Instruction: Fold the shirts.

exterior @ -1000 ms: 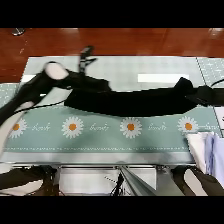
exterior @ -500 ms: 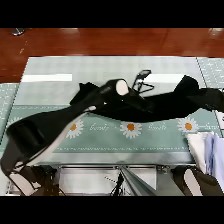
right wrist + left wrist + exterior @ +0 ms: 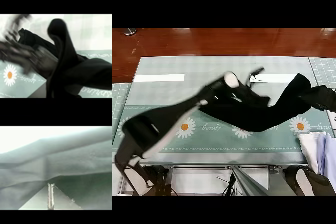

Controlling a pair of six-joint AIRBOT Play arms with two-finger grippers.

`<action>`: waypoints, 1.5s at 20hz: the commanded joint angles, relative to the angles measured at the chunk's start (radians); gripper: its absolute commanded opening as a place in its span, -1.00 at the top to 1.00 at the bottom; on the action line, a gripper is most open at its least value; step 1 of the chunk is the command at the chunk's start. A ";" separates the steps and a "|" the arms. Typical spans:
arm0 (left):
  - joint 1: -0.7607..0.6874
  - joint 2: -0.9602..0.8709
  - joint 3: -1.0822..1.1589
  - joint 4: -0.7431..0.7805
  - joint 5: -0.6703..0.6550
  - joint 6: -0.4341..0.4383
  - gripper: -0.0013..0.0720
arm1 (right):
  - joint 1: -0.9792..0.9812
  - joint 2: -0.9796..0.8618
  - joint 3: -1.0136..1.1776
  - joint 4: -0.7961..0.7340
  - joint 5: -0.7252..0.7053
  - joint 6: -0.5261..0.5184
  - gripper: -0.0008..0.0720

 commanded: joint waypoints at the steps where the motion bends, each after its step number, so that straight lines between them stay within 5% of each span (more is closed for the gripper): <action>1: 0.206 0.102 -0.011 0.148 -0.224 0.025 0.90 | 0.087 -0.004 0.000 0.018 -0.033 0.002 0.91; 4: 0.402 0.274 -0.124 0.364 -0.321 0.000 0.90 | 0.290 -0.074 0.018 0.046 -0.131 0.002 0.91; 8: 0.637 0.613 -0.449 0.494 -0.261 0.000 0.90 | 0.544 -0.296 0.146 0.051 -0.307 0.012 0.91; 14: 0.742 1.096 -0.980 0.467 -0.024 -0.031 0.90 | 0.834 -0.774 0.414 0.053 -0.509 0.021 0.91; 20: 0.742 1.229 -1.208 0.256 -0.015 -0.035 0.90 | 0.893 -1.051 0.572 0.059 -0.484 0.109 0.91; 21: 0.742 1.229 -1.218 0.256 -0.010 -0.034 0.90 | 0.898 -1.066 0.572 0.076 -0.478 0.111 0.72; 22: 0.742 1.229 -1.226 0.256 0.009 -0.032 0.90 | 0.898 -1.076 0.573 0.106 -0.451 0.097 -0.20; 23: 0.742 1.228 -1.232 0.256 0.029 -0.032 0.90 | 0.890 -1.076 0.573 0.122 -0.410 0.049 -0.76; 27: 0.742 1.228 -1.236 0.256 0.071 -0.032 0.90 | 0.721 -0.979 0.572 0.029 -0.185 0.068 -0.75; 30: 0.742 1.228 -1.236 0.256 0.070 -0.032 0.90 | 0.515 -0.800 0.559 -0.175 0.000 0.074 -0.75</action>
